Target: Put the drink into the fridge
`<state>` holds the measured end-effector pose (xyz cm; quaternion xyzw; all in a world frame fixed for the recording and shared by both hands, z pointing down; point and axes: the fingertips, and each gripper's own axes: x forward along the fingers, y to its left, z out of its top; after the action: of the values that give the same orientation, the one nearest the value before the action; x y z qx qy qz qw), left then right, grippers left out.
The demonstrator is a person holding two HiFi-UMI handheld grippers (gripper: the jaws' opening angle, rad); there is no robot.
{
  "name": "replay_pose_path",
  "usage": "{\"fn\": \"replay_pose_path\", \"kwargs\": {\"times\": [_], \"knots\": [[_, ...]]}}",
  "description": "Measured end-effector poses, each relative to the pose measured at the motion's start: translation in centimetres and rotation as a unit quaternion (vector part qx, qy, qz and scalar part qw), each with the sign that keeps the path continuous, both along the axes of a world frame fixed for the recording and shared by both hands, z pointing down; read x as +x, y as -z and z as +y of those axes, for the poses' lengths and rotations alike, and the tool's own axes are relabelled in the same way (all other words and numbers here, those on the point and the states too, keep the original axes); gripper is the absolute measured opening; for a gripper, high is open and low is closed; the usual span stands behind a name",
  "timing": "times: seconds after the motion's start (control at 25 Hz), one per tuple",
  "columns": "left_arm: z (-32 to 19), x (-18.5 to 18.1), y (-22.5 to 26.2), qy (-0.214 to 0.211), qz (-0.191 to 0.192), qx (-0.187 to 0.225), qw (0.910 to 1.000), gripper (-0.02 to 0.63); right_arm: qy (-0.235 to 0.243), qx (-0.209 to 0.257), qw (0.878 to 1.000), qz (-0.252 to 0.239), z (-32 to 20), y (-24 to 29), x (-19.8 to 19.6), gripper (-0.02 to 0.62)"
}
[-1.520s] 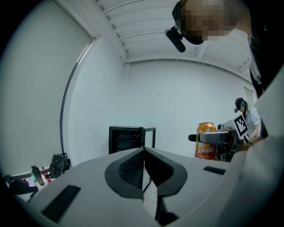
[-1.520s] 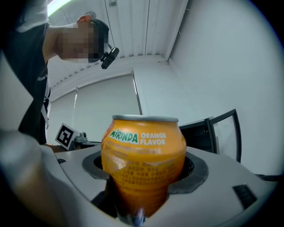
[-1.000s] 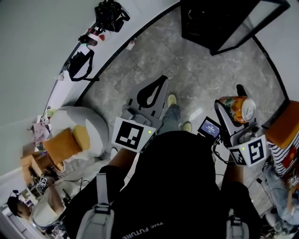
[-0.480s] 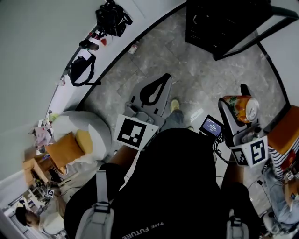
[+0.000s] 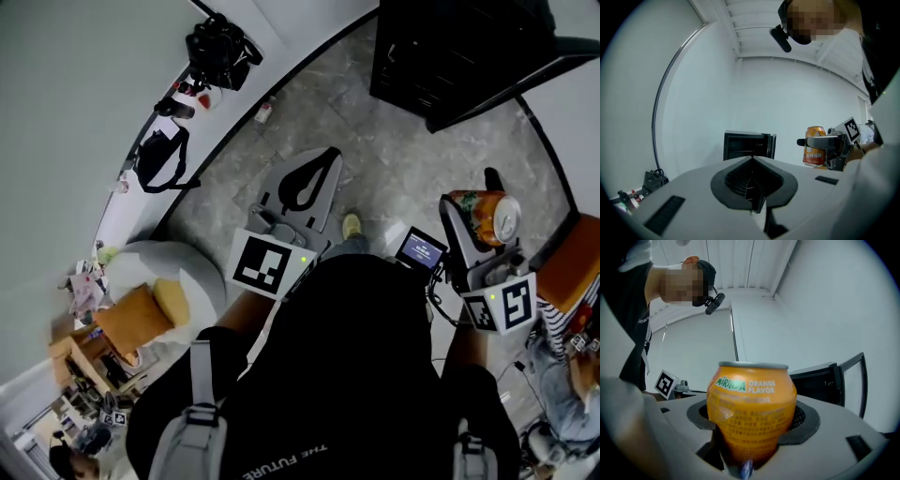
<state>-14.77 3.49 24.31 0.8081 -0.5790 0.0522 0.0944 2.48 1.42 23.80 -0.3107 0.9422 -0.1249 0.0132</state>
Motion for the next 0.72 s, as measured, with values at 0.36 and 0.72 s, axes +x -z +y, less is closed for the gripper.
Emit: {"fn": "replay_pose_path", "kwargs": {"times": [0.36,0.72], "knots": [[-4.3,-1.5,-1.9,-0.011,0.006,-0.021,0.9997,0.014,-0.017,-0.015,1.0,0.012,-3.7,-1.1,-0.6,0.345],[-12.3,2.4,-2.8,-0.025,-0.003,-0.027,0.9993,0.014,-0.011,-0.014,1.0,0.009,-11.5,-1.6,1.9,0.345]]}}
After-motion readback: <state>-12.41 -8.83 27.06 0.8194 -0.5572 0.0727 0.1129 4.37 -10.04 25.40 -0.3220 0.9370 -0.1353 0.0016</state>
